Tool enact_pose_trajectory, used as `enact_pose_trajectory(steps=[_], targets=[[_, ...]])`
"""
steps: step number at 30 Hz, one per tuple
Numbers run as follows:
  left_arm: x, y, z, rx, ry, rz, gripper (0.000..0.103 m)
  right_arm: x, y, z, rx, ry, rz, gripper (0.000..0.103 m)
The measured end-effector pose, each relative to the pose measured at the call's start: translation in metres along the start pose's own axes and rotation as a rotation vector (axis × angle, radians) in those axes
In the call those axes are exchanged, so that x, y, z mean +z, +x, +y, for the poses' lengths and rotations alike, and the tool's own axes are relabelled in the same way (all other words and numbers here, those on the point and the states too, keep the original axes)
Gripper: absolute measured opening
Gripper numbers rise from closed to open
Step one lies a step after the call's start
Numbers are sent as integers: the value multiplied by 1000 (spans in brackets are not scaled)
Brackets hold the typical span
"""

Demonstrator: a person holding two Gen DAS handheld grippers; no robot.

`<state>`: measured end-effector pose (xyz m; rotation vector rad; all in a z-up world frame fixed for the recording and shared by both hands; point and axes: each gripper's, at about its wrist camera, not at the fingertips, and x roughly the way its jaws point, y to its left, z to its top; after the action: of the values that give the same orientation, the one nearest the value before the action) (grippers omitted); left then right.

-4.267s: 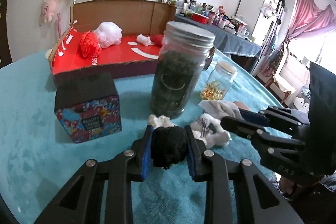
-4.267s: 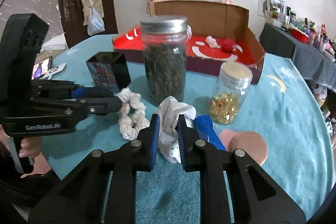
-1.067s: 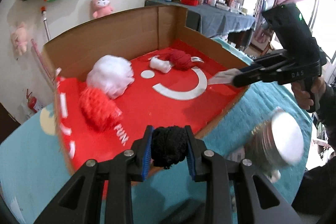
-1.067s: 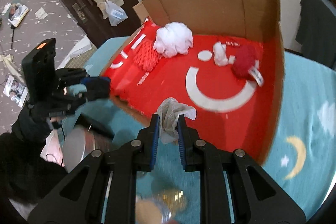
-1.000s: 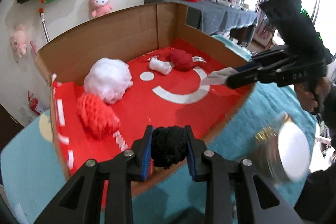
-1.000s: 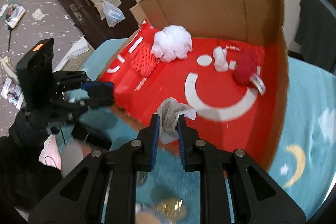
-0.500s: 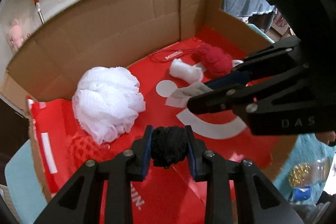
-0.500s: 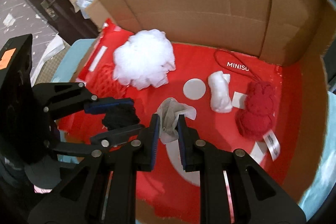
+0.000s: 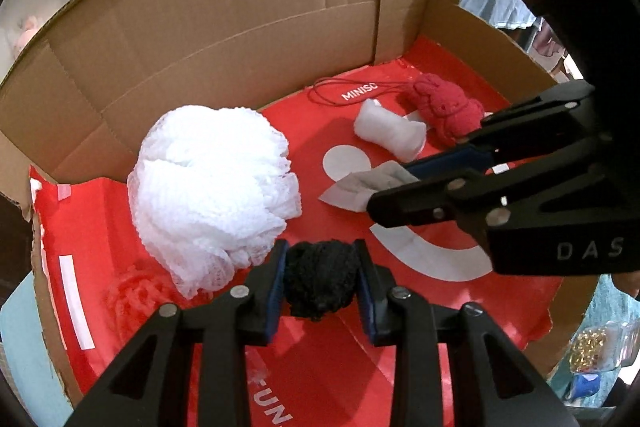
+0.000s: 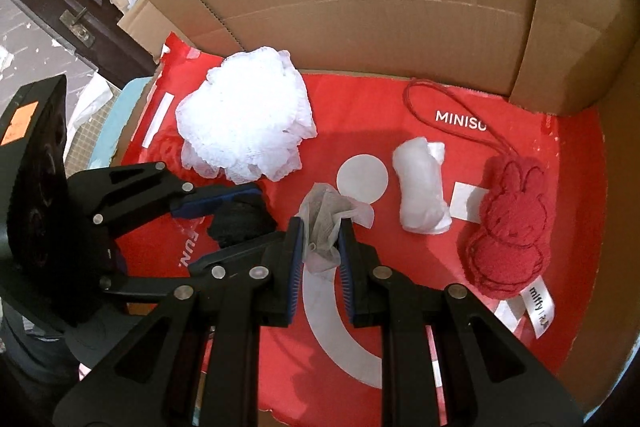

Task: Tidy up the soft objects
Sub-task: 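Lower both items into the box and open both tools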

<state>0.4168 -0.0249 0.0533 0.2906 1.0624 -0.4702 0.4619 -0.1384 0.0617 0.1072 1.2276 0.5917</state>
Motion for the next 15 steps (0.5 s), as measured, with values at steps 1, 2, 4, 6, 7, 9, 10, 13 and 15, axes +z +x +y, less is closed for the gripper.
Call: enact_pose_trajectory(steps=[1,2,4,6,7,9,10,13,15], targets=[[0,0,0,0,-1,-1,35,0,1,-1,-1,2,1,17],[0,0,-1,-1,-1,-2,35,0,1,-1,0,6,0,17],[0,0,-2,0,0,-2,37,0,1,-2,-3,10,-3,17],[0,0,-1,2,-1,-5,41,0,1,-3,-5,16,0,18],[0,1,-2,1,-2,-5,43,0,2,-2,-6,21,1,18],[0,0,-3,-3,-4,-8,50,-1,2,-4,-4,31,4,21],[-1,0,-3,-5,-2,-10,54,-1,3,-3,-5,32,5,22],[-3,-3,-6,1,8,-13,55,-3,6,-3,-33,44,3,23],[-5,-7,-7,0,7,-19,56,-4,6,-3,-28,54,9,26]])
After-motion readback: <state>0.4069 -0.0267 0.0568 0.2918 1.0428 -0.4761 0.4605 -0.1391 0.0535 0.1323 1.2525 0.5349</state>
